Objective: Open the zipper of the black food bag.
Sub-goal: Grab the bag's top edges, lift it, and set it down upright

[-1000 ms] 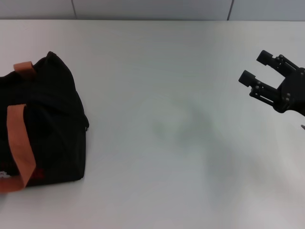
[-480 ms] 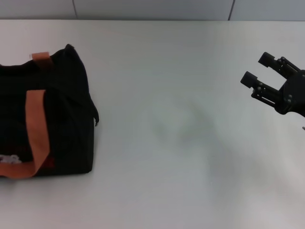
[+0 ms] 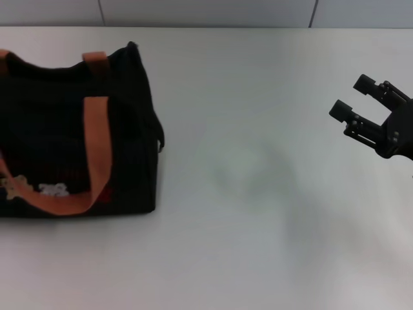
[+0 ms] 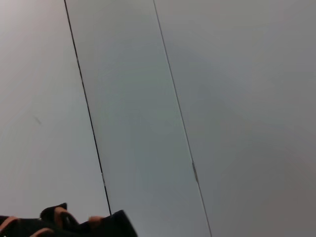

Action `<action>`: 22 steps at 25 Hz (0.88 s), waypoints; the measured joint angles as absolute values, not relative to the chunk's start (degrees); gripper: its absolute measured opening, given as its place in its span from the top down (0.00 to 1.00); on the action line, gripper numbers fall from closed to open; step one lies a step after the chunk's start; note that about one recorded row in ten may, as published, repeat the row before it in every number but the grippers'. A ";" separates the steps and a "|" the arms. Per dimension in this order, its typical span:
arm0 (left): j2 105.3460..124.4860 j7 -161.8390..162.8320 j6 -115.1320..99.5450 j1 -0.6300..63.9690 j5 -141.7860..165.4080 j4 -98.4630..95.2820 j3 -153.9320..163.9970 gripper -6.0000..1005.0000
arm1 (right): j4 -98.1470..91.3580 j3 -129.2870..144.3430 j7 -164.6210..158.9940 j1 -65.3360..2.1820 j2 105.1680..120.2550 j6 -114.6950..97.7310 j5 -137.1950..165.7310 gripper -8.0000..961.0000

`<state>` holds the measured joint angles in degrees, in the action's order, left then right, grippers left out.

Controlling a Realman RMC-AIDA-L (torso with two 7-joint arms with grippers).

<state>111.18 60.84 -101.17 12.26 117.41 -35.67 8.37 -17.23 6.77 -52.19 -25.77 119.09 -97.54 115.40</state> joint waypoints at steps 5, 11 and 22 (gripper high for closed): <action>111.69 60.82 -101.12 14.45 117.73 -35.73 10.65 0.72 | -17.10 6.76 -52.39 -25.31 119.09 -97.51 115.40 0.13; 112.83 60.79 -100.80 17.08 117.76 -35.72 14.37 0.78 | -17.04 6.67 -53.22 -24.69 119.09 -97.60 115.40 0.13; 114.31 60.23 -100.26 19.42 117.79 -35.71 15.99 0.85 | -17.05 6.68 -53.65 -23.15 119.09 -97.98 114.71 0.13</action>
